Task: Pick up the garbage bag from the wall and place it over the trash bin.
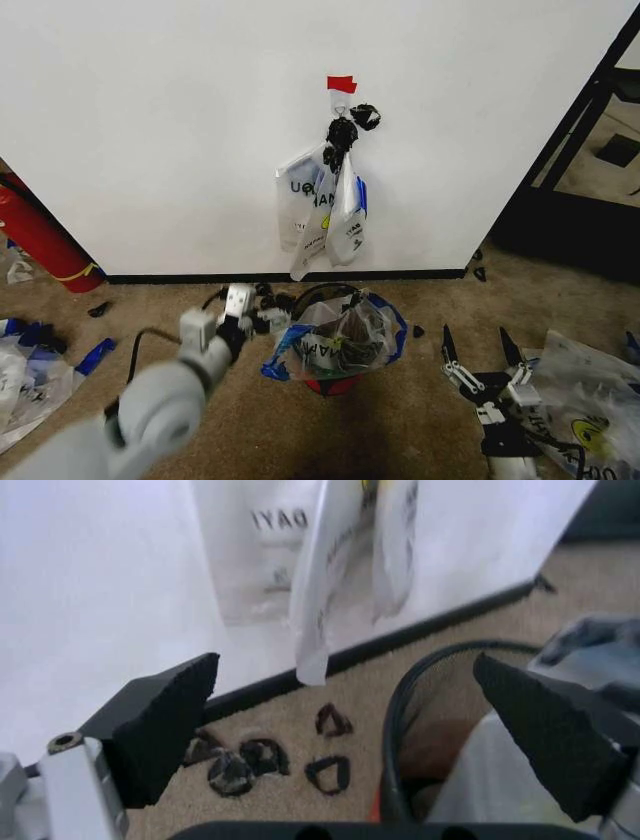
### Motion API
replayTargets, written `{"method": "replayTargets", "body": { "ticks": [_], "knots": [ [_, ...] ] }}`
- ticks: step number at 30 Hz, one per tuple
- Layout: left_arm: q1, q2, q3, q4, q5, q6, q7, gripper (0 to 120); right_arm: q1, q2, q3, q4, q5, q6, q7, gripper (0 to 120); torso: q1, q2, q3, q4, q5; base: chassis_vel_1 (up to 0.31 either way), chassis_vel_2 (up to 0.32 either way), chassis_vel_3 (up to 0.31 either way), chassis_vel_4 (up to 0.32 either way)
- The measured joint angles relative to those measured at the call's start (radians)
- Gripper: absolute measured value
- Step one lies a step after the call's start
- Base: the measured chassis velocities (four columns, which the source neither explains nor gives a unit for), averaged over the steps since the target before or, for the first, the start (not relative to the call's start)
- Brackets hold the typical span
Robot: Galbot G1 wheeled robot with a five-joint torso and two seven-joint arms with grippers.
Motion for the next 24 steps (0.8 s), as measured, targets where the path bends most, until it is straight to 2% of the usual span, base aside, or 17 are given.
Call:
{"method": "replayTargets", "body": {
  "ticks": [3,8,15,24],
  "knots": [
    [-0.091,-0.008,0.065,0.071,-0.026,0.027,0.053,100,-0.021,0.012,0.019,0.006,-0.015,0.043,-0.044,100,0.0,0.0,0.0,0.0006,0.0003,0.0,0.0,0.0,0.0],
    [-0.155,-0.037,0.109,0.13,-0.058,0.071,0.101,100,-0.041,0.014,0.027,0.021,-0.016,0.068,-0.057,100,0.0,0.0,0.0,0.0008,0.0002,0.0,0.0,0.0,0.0],
    [-0.26,-0.08,0.183,0.237,-0.101,0.131,0.163,90,-0.053,0.028,0.022,0.044,-0.016,0.075,-0.07,100,0.0,0.0,0.0,0.0006,0.0002,0.0,0.0,0.0,0.0],
    [-0.322,-0.106,0.267,0.338,-0.106,0.142,0.2,81,-0.063,0.016,0.033,0.047,-0.002,0.076,-0.068,100,0.0,0.0,0.0,0.0006,0.0003,0.0,0.0,0.0,0.0]
  ]
}}
